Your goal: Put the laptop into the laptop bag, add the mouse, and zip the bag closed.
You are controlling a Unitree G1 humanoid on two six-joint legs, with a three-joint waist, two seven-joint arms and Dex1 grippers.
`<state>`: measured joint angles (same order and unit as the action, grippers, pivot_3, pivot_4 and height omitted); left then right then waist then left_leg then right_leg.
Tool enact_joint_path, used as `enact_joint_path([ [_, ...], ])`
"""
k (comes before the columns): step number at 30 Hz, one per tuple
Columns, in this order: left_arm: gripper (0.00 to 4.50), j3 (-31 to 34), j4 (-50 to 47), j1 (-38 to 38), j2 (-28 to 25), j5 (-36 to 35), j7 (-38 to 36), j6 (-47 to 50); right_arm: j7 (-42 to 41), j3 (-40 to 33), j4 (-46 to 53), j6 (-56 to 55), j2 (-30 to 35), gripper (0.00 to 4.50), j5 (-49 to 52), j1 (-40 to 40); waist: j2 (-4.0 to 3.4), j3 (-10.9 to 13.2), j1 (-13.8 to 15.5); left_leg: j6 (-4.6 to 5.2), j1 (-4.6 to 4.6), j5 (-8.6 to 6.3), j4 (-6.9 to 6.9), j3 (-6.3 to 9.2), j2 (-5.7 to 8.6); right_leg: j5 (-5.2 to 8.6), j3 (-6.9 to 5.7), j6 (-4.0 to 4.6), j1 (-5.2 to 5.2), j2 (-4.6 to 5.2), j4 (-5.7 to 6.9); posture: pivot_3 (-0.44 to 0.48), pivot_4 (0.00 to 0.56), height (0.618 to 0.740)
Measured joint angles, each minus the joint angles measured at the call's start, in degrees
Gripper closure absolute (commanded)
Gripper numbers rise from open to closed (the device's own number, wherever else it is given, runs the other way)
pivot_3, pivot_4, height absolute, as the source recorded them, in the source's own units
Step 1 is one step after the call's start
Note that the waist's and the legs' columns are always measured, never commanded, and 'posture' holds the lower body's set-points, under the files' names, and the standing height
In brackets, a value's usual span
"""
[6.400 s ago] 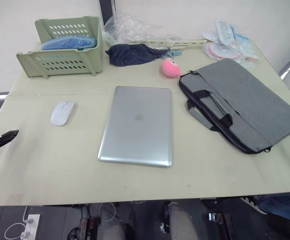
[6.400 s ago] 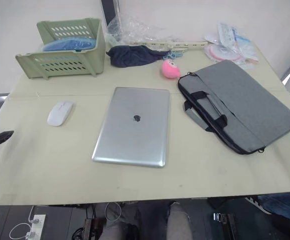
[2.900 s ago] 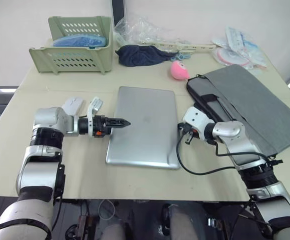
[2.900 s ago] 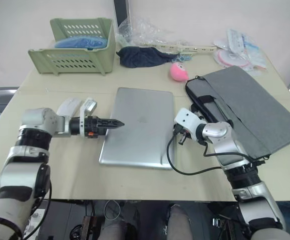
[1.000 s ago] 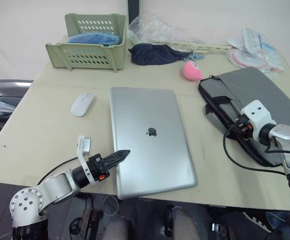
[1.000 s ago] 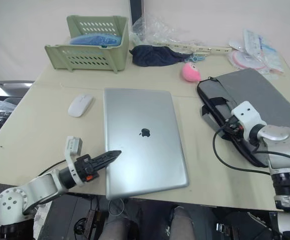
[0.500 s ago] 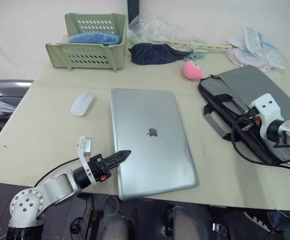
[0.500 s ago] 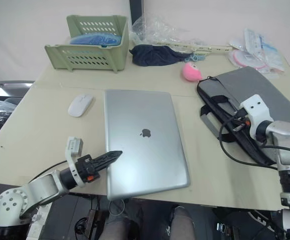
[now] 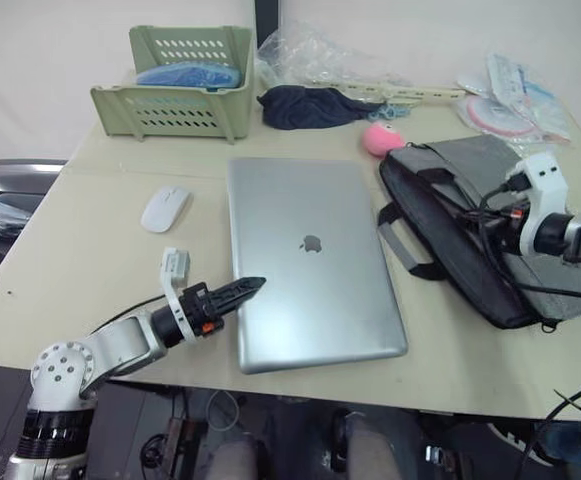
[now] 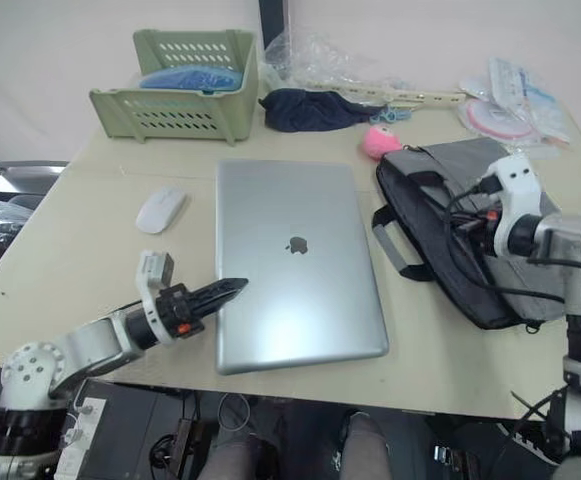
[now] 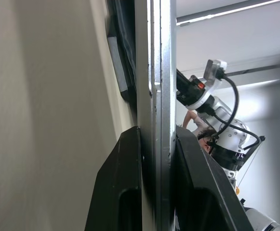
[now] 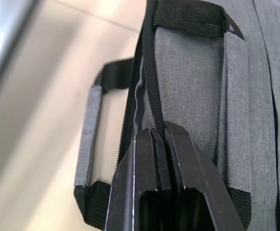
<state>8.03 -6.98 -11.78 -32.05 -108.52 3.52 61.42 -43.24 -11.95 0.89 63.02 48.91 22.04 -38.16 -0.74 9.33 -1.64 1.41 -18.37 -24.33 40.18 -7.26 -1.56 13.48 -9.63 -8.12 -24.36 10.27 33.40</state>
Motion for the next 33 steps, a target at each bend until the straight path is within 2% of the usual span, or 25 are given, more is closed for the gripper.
enact_joint_path([
  [11, 4.18, -1.5, 9.0, -6.7, 2.9, -0.2, 1.8, 3.8, 3.1, -0.2, 3.5, 3.6, -2.2, 4.49, 2.1, -0.1, 0.0, 0.0, 0.0, 0.0, 0.01, 0.0, -0.07, 0.03, 0.04, 0.0, -0.09, 0.0, 0.0, 0.0, 0.01, 0.0, 0.15, 0.74],
  [13, 4.18, -1.2, 12.4, -11.1, 5.3, -0.1, 2.9, 4.3, 4.6, -0.8, 5.2, 4.8, -3.7, 4.49, 2.7, 0.1, 0.0, 0.0, 0.0, 0.0, 0.0, 0.0, -0.03, 0.03, 0.04, 0.0, -0.08, 0.0, 0.01, 0.0, 0.01, 0.0, 0.15, 0.74],
  [18, 4.18, -1.8, 15.1, -15.0, 9.8, -0.5, 5.8, 5.0, 7.0, -1.7, 8.5, 7.9, -5.8, 4.49, 4.1, 0.0, 0.0, 0.0, 0.0, 0.0, 0.02, 0.0, -0.06, 0.07, 0.06, 0.0, -0.1, 0.0, 0.01, 0.0, 0.02, 0.0, 0.15, 0.74],
  [22, 4.18, -1.5, 17.6, -15.3, 11.8, -0.8, 9.5, 4.4, 9.0, -2.4, 11.1, 11.1, -6.9, 4.49, 5.4, 0.0, 0.0, 0.0, 0.0, 0.0, 0.02, 0.0, -0.04, 0.08, 0.06, 0.0, -0.1, 0.0, 0.01, 0.0, 0.03, 0.0, 0.15, 0.74],
  [33, 4.18, 3.5, 17.8, -14.3, 15.4, -0.8, 10.9, 7.0, 10.3, -4.1, 10.9, 9.5, -6.6, 4.49, 5.8, 0.0, 0.0, 0.0, 0.0, 0.0, 0.02, 0.0, -0.04, 0.08, 0.07, 0.0, -0.09, 0.0, 0.01, 0.0, 0.03, 0.0, 0.15, 0.74],
])
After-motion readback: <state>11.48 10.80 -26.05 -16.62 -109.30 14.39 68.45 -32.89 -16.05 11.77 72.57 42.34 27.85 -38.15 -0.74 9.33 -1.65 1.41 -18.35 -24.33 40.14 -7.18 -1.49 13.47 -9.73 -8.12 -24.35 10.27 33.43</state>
